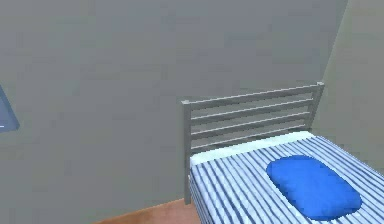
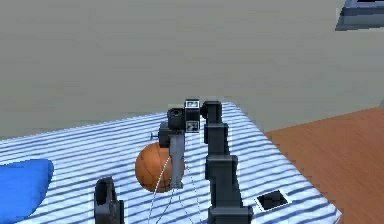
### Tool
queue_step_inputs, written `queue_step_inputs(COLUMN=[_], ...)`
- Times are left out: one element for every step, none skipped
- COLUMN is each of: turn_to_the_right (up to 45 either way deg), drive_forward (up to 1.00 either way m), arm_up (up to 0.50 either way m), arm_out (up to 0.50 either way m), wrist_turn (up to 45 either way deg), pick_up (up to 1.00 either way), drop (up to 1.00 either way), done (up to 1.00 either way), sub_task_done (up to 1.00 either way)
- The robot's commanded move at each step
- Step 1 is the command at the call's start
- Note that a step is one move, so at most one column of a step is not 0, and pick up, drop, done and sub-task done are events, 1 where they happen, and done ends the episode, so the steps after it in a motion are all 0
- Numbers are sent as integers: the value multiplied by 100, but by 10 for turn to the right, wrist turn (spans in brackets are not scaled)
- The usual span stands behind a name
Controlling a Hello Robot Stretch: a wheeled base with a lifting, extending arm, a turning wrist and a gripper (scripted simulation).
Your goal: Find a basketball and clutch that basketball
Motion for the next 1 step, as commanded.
queue_step_inputs(turn_to_the_right=[0], drive_forward=[0], arm_up=[0], arm_out=[0], wrist_turn=[450], pick_up=[0], drop=[0], done=[0], sub_task_done=[0])
